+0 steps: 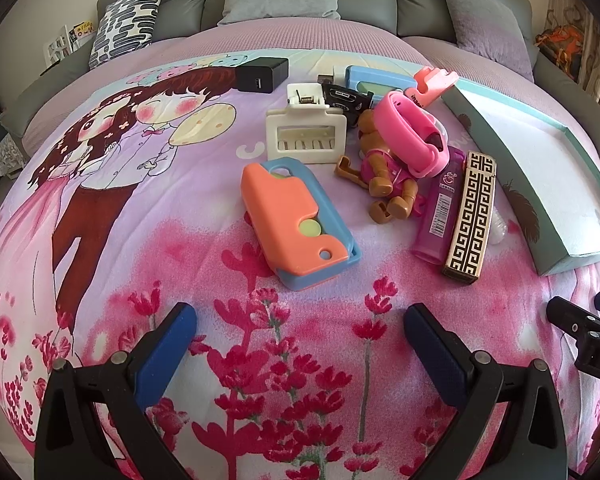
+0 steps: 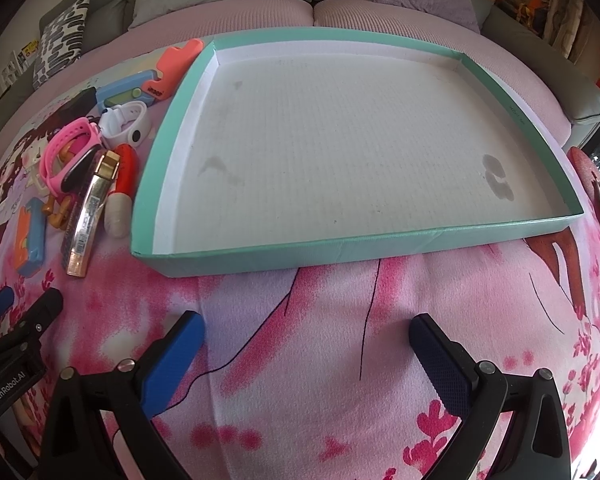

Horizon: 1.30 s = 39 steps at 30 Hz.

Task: Organize rigid objects

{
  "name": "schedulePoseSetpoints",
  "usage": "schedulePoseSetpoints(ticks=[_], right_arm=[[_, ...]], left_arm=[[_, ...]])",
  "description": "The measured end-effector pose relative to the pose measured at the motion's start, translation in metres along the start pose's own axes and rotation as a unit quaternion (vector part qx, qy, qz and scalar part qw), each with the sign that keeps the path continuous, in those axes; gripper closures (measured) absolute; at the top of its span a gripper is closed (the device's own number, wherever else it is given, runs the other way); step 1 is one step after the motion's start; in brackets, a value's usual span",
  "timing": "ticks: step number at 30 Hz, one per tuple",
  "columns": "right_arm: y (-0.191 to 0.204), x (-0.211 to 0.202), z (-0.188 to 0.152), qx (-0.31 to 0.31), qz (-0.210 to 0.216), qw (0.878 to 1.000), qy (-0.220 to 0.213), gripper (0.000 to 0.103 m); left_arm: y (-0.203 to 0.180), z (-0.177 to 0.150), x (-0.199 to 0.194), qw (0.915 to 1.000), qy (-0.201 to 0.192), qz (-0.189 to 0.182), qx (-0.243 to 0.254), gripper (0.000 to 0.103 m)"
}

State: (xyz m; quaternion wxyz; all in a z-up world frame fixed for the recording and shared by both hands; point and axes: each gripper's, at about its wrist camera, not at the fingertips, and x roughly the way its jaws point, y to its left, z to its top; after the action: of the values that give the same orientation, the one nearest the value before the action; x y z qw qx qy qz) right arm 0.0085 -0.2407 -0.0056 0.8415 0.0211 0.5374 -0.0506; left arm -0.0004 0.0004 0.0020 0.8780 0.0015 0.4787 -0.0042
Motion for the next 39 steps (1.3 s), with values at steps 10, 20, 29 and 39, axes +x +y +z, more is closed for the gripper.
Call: schedulePoseSetpoints(ticks=[10,20,29,39], right_arm=[[0.002,-0.001,-0.006,-0.001,0.001,1.0,-0.005,0.0],[0.005,0.0,-0.006,-0.004,-0.001,1.0,-0.004,0.0],[0.008,-0.006,-0.005,-0.017,0.003,1.0,-0.01,0.0],[0.0,-0.058,0.013,0.023,0.027,0.995,-0.093,0.0]], left_arm=[[0.004,0.004,0.007,1.0,-0.001,-0.003,-0.007,0.0],[-0.002,0.003,0.007,1.0,-0.005,0.005,-0.004,0.0],[0.001,0.004,0.004,0.9999,0.006,-0.012,-0.001,0.0],[0.002,0.029,-0.037,0.9979,-0.019,-0.061,-0.008,0.0]])
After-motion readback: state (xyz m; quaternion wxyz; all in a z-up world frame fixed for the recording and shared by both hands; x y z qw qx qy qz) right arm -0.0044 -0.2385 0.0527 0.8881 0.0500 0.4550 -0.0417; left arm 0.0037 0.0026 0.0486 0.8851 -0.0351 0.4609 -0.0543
